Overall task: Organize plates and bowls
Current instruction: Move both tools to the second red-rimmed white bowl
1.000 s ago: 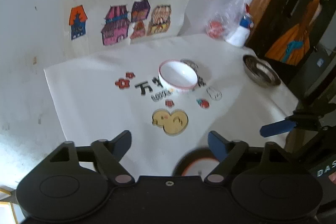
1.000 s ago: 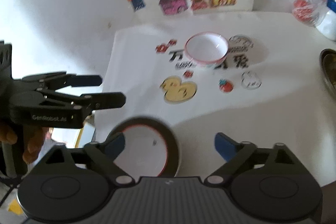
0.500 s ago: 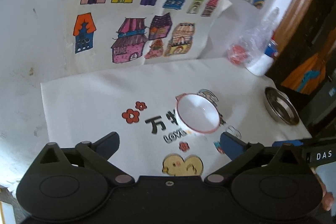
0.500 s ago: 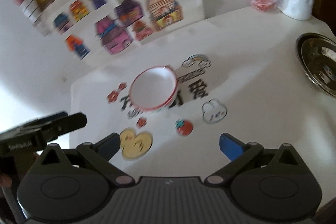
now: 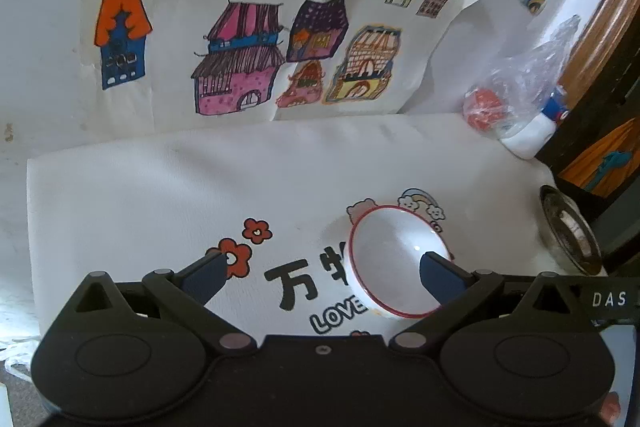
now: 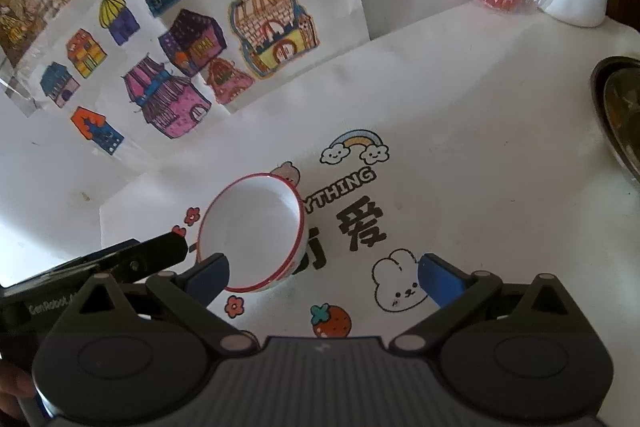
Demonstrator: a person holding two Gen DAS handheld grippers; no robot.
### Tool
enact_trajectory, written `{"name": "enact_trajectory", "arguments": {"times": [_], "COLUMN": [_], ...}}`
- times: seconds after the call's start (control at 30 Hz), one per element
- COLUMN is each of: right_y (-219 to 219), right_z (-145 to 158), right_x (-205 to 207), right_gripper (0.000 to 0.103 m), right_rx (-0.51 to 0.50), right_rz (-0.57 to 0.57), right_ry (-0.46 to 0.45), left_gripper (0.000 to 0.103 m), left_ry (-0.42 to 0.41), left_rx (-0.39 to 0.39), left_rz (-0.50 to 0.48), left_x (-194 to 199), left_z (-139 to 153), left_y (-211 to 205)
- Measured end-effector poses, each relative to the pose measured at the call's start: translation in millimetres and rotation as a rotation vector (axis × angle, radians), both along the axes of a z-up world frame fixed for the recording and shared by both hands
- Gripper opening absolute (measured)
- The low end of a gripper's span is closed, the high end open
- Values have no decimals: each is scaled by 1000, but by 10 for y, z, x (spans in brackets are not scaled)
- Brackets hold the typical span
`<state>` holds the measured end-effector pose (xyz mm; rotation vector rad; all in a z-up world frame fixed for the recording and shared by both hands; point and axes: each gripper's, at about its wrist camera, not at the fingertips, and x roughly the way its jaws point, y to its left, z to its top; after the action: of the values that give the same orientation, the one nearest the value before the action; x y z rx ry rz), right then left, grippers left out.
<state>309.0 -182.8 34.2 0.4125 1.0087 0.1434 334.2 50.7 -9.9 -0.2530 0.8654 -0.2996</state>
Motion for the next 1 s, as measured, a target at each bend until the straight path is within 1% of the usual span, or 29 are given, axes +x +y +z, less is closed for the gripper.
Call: {"name": "enact_trajectory", "arguments": {"times": [0.37, 0.47, 0.53, 0.57, 0.63, 0.7, 0.83, 0.87, 0.9, 0.93, 0.97, 1.0], "right_y": [33, 52, 77, 88, 105, 134, 176, 185, 184, 182, 177, 179], "right_z": [-107, -124, -136, -141, -144, -129, -108, -108, -111, -116, -122, -128], "right_x": [85, 101, 108, 107, 116, 112, 112, 115, 114, 114, 112, 113], "right_gripper": [102, 97, 90, 88, 81, 76, 69, 67, 63, 59, 57, 53], "right_rx": [-28, -48, -60, -56, -36, -36, -23, -18, -10, 4, 15, 26], "right_rz": [6, 13, 26, 33, 42, 60, 75, 78, 81, 80, 79, 79], "right_ry": [5, -6, -11, -18, -18, -25, -27, -26, -26, -24, -22, -20], "left_gripper": [102, 102, 102, 102, 95, 86, 79, 75, 70, 66, 56, 46], "left_ry": [46, 49, 48, 50, 51, 57, 66, 66, 67, 68, 68, 70], "left_rx": [-7, -9, -15, -14, -10, -10, -20, -22, -25, -28, -32, -34], "left_rz": [32, 36, 32, 29, 18, 4, -12, -16, -20, -27, -33, -39], "left_x": [169, 203, 216, 223, 239, 249, 244, 241, 239, 235, 232, 233], "left_z": [-150, -171, -184, -192, -209, -228, -247, -245, -244, -245, -245, -247], "left_y": [-21, -30, -40, -50, -80, -98, -102, -103, -105, -106, -110, -117]}}
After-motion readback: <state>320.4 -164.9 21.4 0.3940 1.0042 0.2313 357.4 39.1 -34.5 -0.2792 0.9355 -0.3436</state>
